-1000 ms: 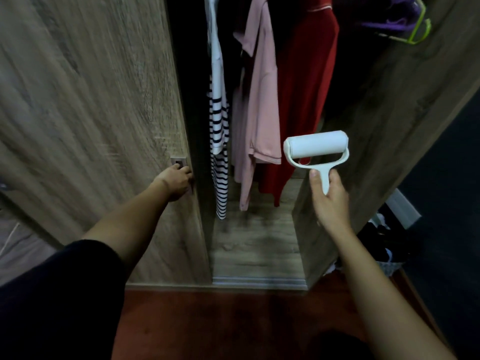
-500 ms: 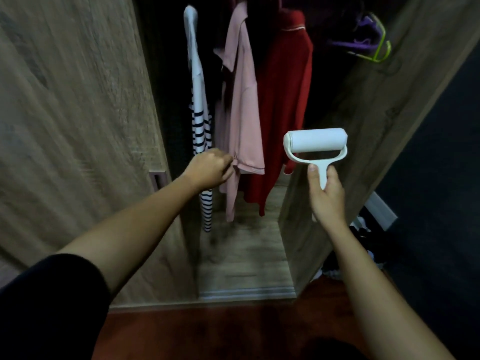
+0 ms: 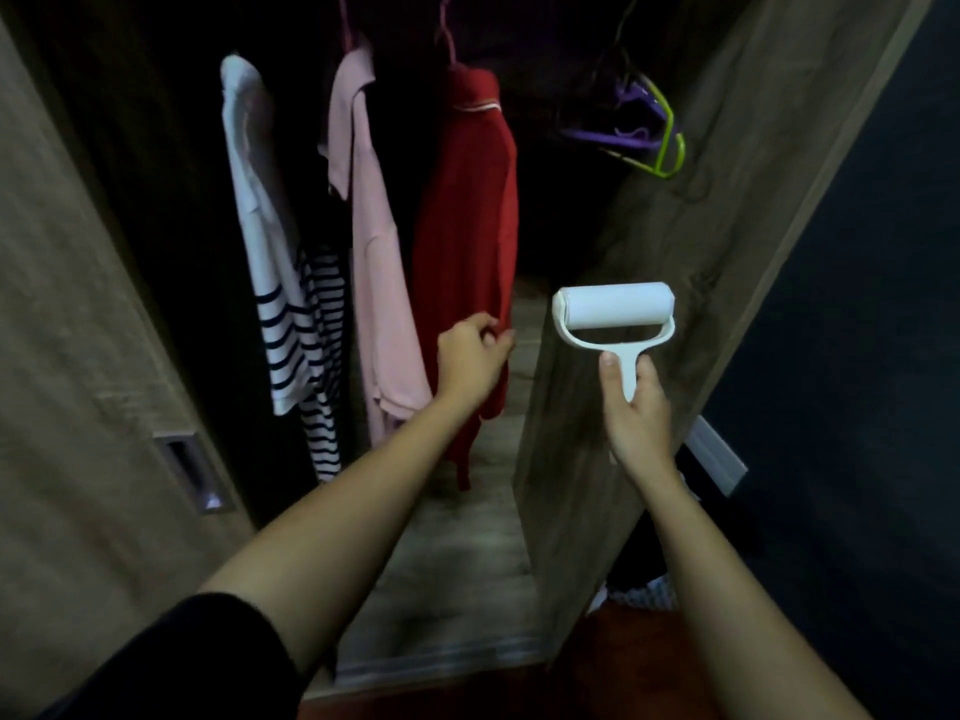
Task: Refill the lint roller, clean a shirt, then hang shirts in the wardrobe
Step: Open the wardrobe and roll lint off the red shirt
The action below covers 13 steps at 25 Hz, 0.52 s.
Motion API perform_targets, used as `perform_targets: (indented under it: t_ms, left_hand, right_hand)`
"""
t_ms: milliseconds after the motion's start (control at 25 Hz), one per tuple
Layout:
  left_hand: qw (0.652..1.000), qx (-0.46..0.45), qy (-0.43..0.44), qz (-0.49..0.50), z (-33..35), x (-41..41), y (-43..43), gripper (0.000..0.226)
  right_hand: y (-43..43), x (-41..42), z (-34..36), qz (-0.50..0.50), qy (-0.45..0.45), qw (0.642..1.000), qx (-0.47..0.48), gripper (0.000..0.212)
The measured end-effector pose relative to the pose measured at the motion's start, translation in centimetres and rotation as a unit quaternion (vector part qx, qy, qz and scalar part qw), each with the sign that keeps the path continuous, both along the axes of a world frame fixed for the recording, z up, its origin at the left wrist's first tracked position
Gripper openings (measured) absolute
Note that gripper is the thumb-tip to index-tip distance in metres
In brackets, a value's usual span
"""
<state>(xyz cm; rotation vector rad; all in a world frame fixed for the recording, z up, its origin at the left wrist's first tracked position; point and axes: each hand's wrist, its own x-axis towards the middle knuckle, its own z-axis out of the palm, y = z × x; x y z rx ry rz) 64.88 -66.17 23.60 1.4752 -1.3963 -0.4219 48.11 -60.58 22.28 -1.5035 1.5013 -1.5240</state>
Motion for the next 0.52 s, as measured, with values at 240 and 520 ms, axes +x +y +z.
perform_targets:
  t_ms: [240, 520]
  left_hand:
    - [0.979, -0.122, 0.159, 0.043, -1.2, 3.3, 2.8, 0.005]
    - [0.942, -0.162, -0.005, 0.292, 1.6, 15.6, 9.1, 0.012]
  right_hand:
    - [-7.8, 0.7, 1.1, 0.080, -0.005, 0.997, 0.002, 0.025]
    - [-9.9, 8.7, 2.3, 0.316, -0.084, 0.945, 0.000, 0.005]
